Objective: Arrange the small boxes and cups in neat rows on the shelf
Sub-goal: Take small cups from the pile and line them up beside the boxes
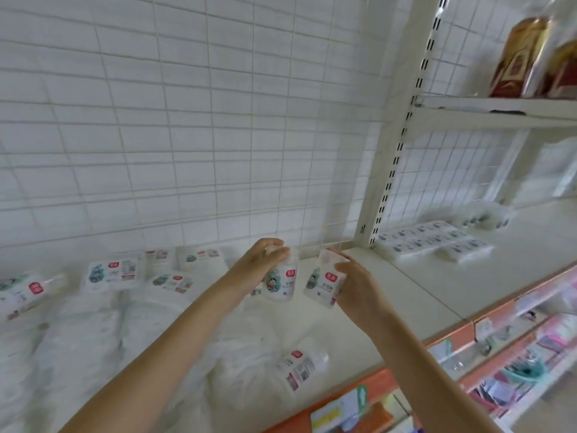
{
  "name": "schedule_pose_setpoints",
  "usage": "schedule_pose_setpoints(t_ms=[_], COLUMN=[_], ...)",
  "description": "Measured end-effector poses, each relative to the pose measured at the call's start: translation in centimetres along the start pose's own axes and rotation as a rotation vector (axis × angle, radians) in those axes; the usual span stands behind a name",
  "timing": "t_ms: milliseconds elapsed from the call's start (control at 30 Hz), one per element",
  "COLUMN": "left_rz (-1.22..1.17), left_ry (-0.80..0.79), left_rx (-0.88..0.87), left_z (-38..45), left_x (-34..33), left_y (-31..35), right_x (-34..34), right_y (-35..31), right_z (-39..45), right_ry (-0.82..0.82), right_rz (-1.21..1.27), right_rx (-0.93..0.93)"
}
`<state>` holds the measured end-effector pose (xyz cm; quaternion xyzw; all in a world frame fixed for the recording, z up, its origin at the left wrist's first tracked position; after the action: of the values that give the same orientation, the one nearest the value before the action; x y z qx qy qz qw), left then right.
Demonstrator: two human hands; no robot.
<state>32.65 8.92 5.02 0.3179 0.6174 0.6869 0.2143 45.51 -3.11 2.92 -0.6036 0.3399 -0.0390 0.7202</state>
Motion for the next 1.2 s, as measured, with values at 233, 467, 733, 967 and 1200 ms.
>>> schedule_pose_setpoints(t_ms=[233,467,733,967,1200], left_rz=[-0.005,0.037,-0.056,-0.049,-0.122], left_ry=[-0.072,-0.024,-0.01,-0.101,-0.382], left_rx=[-0.018,-0.015,-0.01,-0.053,-0.049], left_z=[-1.3,-1.5,-0.4,0.5,-0.2], left_x=[-1.8,-1.0,-0.9,-5.4,-18.3], left_y=[0.7,0.7,0.9,1.6,3.4], right_x=[-0.7,-1.3,0.6,4.0,13.0], right_y=[1.0,0.1,-1.1,-3.4,-7.2], right_z=[0.2,1.1,1.4,-1.6,-10.6], right_ry=[0.008,0.023,0.067,0.249,0.654], right_rz=[0.085,-0.195,-0.351,-0.45,-0.379], right_rx=[-0.121,-0.008,0.052,0.135,0.181])
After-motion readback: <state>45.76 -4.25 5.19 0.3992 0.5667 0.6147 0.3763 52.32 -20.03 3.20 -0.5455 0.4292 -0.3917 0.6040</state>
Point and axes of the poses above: each hand's wrist, its own z-axis towards the middle knuckle, its own x-axis out of the back of the hand, y = z × x, the point moved 6 cm from there along z, towards the middle knuckle, and after that the axes turned 8 degrees about y, right-handed, at the moved point
